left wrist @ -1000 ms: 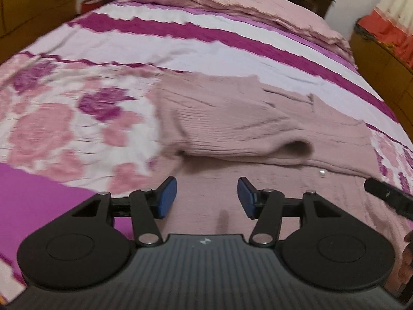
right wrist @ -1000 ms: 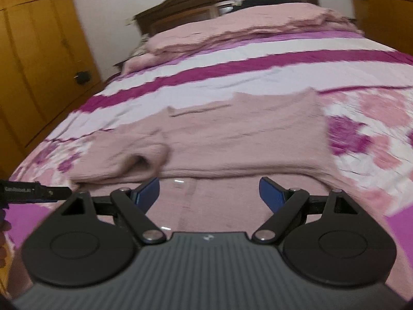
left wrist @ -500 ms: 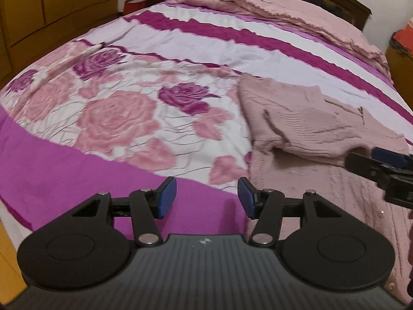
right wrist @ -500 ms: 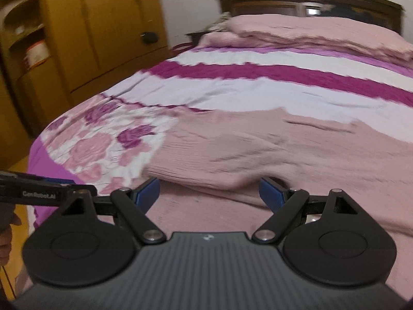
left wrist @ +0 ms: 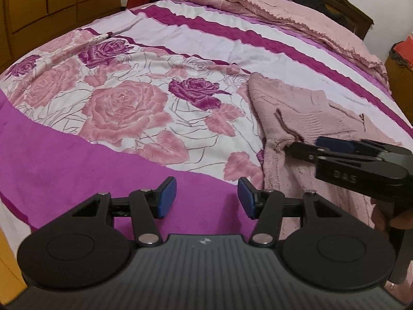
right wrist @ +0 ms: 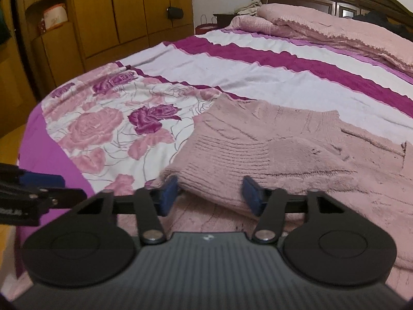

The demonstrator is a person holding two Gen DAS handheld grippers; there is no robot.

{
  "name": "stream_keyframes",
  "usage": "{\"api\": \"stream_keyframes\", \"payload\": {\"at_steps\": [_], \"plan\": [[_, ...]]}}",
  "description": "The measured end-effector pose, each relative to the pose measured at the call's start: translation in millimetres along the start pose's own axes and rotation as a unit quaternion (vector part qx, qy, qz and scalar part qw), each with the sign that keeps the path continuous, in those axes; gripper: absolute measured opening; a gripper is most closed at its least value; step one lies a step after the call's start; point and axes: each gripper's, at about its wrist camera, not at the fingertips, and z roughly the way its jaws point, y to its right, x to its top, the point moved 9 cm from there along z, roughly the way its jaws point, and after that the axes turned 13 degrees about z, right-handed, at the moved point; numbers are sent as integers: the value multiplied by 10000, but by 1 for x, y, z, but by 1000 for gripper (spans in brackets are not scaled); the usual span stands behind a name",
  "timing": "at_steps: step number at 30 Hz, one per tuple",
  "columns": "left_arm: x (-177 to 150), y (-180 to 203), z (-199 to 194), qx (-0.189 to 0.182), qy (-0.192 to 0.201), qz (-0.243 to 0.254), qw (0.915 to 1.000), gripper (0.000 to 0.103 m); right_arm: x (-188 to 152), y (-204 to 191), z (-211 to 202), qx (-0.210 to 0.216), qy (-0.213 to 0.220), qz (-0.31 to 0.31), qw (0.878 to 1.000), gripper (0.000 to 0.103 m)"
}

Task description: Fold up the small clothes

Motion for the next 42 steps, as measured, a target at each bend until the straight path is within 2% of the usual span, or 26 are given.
{"api": "stream_keyframes", "payload": {"at_steps": [1,4,10,16,20,25,29,34,38,42], "plan": [[1,1,0,-18,10,4,10000,61,0,-1,1,64,-27,-17,10000,32],[3,3,0,-58,48,-1,10000,61,3,-6,0,130,1,-128,9998,19],[7,5,-1,-93,107,-4,9999,61,18,0,-22,293,221,141,9992,15],[20,16,-5,-199,228,100,9995,61,50,39,-60,155,726,770,9943,14],[38,32,-10,-244,416,281,9984,61,71,83,-94,-187,1151,1234,9855,13],[65,58,-8,-394,614,491,9961,60,77,138,-132,-671,1603,1655,9708,13],[84,80,0,-603,688,591,9941,60,66,184,-155,-1008,1829,2105,9550,13],[99,105,23,-774,588,628,9933,61,39,243,-162,-1484,1815,2684,9343,13],[102,120,43,-660,512,785,9934,60,6,281,-154,-1723,1608,3105,9209,13],[100,128,69,-597,296,862,9940,60,-25,304,-139,-1709,1108,3407,9179,16]]}}
